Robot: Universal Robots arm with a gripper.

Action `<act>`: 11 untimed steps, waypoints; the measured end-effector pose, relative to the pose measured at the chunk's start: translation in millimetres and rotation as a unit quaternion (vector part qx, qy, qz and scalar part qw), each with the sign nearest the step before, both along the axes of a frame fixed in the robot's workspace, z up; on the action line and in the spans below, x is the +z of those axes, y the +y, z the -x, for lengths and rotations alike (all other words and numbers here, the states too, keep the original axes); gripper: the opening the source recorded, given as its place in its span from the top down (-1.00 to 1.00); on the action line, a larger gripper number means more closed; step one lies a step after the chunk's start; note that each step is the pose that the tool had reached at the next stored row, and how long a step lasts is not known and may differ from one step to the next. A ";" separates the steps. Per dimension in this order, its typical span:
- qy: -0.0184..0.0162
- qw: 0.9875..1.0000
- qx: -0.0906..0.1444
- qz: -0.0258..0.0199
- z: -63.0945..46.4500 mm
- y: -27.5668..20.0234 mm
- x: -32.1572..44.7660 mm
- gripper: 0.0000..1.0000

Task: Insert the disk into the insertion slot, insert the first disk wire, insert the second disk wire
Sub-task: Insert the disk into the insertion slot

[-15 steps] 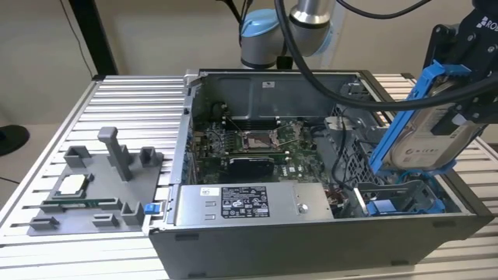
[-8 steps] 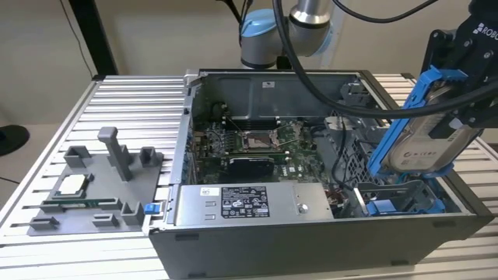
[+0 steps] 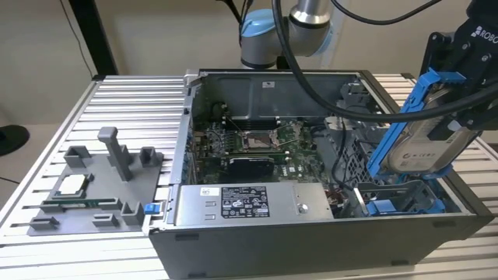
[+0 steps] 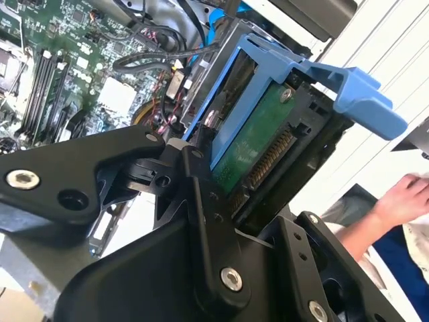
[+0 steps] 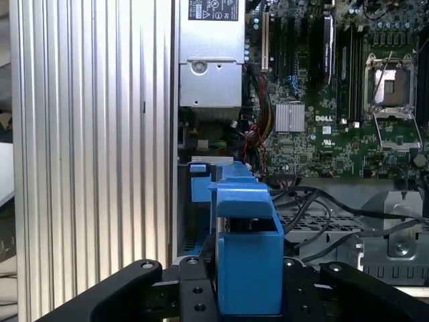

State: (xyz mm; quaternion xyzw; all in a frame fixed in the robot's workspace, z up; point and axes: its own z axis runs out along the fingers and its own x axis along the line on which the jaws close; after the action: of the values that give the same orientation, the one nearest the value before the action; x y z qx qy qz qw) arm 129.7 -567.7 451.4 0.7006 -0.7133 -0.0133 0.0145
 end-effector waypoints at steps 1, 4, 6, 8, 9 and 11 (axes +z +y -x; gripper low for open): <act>0.000 1.000 0.000 0.000 0.0 0.0 0.1 1.00; 0.000 1.000 0.000 0.000 0.0 0.0 0.1 1.00; 0.000 1.000 0.000 0.000 0.0 0.0 -0.3 1.00; 0.000 1.000 0.000 0.000 0.0 0.1 -1.8 1.00; 0.000 1.000 0.000 0.000 0.0 0.0 -2.9 1.00; 0.000 1.000 0.000 0.000 0.0 0.0 -5.8 1.00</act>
State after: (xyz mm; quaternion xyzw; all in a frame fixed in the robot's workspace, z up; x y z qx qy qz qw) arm 129.7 -567.7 445.7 0.7006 -0.7133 -0.0133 0.0146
